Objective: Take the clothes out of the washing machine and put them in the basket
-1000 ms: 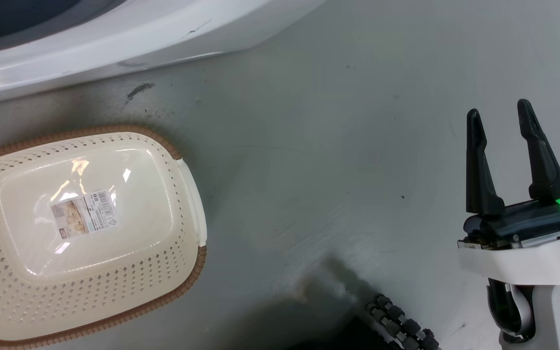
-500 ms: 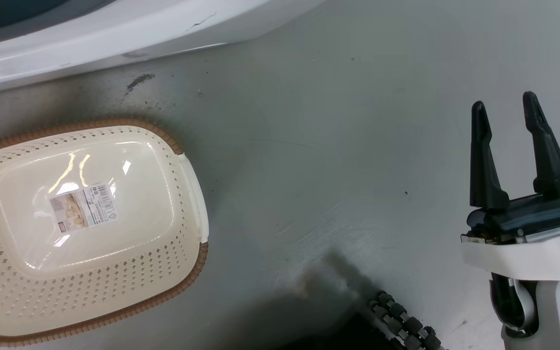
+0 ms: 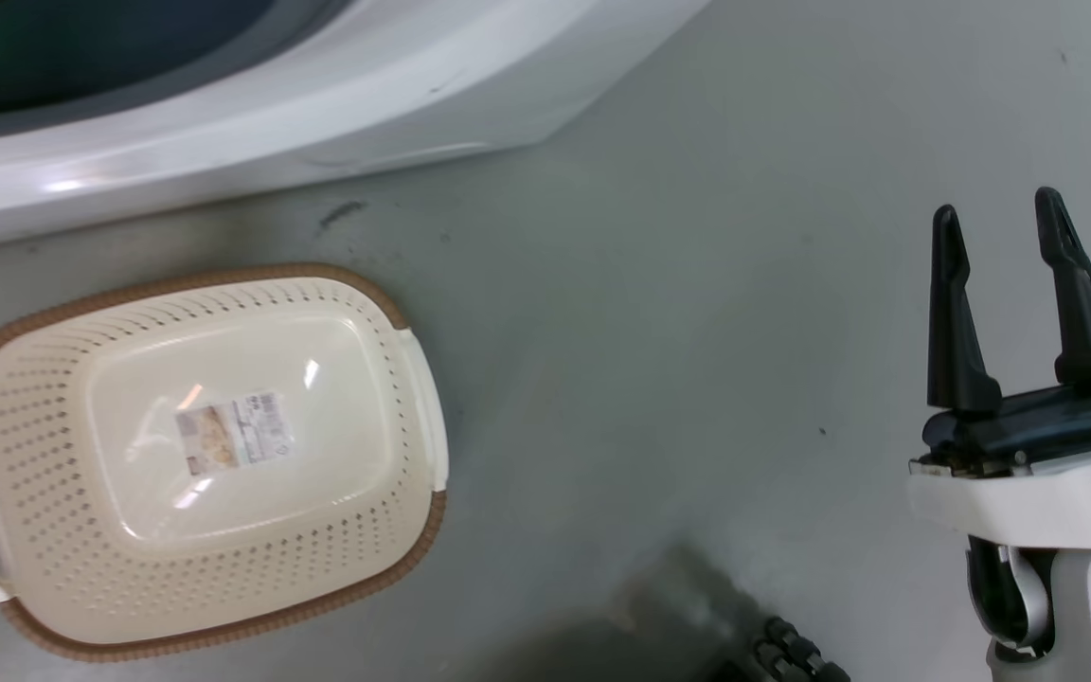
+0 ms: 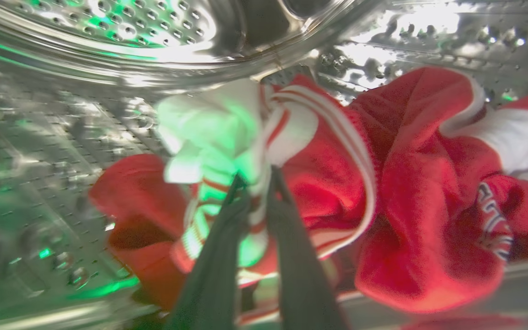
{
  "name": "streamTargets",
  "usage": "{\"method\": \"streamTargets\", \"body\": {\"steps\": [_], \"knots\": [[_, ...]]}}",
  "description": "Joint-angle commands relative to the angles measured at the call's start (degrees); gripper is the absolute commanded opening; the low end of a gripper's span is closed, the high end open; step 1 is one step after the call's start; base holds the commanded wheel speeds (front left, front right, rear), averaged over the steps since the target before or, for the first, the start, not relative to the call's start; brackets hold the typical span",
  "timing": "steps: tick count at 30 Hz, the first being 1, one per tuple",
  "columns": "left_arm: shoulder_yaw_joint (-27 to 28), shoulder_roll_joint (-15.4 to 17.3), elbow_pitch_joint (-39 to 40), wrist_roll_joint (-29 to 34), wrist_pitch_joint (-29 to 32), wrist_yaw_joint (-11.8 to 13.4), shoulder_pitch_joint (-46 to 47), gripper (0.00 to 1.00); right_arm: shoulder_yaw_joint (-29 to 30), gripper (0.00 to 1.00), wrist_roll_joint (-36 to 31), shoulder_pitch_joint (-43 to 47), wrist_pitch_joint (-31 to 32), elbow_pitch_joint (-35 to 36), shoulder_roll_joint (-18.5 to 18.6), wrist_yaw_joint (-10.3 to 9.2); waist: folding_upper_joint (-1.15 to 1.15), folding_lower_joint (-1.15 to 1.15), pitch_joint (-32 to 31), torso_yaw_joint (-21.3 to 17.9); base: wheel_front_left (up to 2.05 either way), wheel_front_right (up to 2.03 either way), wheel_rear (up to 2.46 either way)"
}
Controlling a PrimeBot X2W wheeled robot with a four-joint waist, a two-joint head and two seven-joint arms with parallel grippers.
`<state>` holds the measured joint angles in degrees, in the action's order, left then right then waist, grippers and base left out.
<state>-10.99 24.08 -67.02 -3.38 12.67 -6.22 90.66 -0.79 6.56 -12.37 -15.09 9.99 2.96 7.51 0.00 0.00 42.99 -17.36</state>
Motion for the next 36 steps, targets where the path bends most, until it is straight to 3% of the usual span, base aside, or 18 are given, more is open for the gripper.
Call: {"method": "streamTargets", "body": {"steps": [1,18,27,36], "knots": [[-0.21,-0.71,0.11,-0.32,-1.62,-0.17,-2.06,0.0,0.14,1.0,-0.73,0.96,-0.12,-0.19,-0.16,-0.04,0.0,0.0,-3.15,2.11,0.0,0.0,0.0],[-2.59,-8.2,3.4,-4.17,-22.45,-1.0,-21.75,0.0,0.06,1.0,-6.08,7.63,-0.12,-2.05,-0.14,-0.04,0.0,0.0,-20.07,9.03,0.0,0.0,0.0],[-3.31,-9.55,9.07,-6.24,-27.01,-1.03,-31.52,0.0,0.54,1.0,-7.39,11.11,-0.12,-2.96,-0.14,-0.04,0.0,0.0,-26.49,11.4,0.0,0.0,0.0],[-3.21,-9.18,22.65,-7.56,-27.88,-0.35,-44.32,0.0,0.39,1.0,-8.01,14.88,-0.12,-3.68,-0.14,-0.04,0.0,0.0,-33.03,13.25,0.0,0.0,0.0]]}}
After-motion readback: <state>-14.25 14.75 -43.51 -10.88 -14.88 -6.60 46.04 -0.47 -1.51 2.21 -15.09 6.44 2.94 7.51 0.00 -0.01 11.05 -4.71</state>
